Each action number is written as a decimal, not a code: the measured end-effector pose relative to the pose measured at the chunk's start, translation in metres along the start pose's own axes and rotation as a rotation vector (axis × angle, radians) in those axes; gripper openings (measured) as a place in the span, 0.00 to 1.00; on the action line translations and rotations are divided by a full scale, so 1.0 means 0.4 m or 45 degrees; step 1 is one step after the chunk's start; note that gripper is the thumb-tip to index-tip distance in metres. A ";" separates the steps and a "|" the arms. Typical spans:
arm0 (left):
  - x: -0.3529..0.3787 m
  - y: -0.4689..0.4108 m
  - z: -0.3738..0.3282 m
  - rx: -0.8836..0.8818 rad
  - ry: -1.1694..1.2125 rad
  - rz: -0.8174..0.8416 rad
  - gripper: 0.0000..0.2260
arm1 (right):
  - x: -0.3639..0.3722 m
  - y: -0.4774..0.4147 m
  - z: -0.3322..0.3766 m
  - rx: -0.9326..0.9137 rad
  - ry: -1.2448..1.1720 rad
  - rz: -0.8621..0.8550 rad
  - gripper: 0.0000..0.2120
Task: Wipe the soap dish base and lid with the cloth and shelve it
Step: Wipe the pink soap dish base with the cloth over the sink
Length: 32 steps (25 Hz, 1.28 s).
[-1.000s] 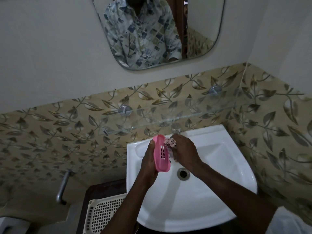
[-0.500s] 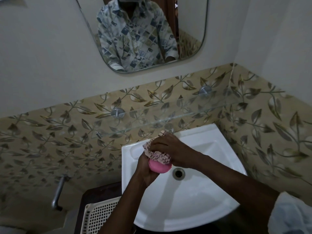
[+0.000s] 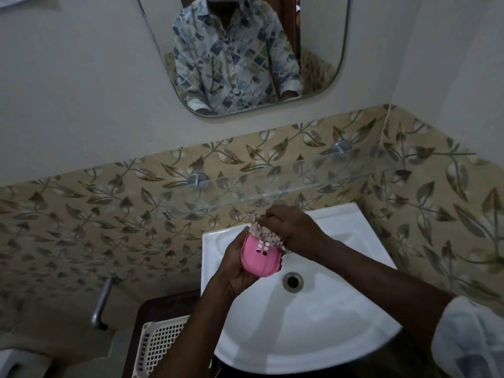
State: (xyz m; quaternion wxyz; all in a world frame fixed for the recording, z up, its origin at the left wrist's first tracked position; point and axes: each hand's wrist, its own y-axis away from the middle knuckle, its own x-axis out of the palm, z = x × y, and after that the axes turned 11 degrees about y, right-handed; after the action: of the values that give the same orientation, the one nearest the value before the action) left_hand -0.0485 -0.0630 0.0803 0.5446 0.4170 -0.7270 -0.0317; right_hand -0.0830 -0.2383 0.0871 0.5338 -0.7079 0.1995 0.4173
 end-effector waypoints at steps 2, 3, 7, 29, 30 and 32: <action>-0.002 -0.029 0.011 0.237 -0.088 -0.101 0.24 | 0.018 0.004 0.040 0.448 -0.051 0.304 0.18; -0.006 -0.047 0.020 0.350 -0.152 -0.174 0.25 | 0.026 0.006 0.063 0.603 -0.092 0.479 0.16; -0.046 -0.086 0.077 0.752 -0.606 -0.252 0.28 | 0.026 0.008 0.114 1.063 -0.660 0.830 0.11; -0.083 -0.074 -0.047 -0.368 -0.225 -0.066 0.19 | 0.078 0.109 0.020 -0.558 -0.165 -0.016 0.14; -0.084 -0.071 -0.044 -0.396 -0.285 -0.064 0.20 | 0.088 0.107 0.023 -0.593 -0.148 -0.023 0.14; -0.089 -0.066 -0.052 -0.423 -0.344 -0.074 0.21 | 0.098 0.094 0.034 -0.592 -0.130 -0.032 0.16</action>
State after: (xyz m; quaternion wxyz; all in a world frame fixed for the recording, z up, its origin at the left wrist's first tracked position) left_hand -0.0144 -0.0490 0.0484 0.5022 0.3342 -0.7659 -0.2222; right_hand -0.0929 -0.2325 0.0323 0.3710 -0.7921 0.0619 0.4808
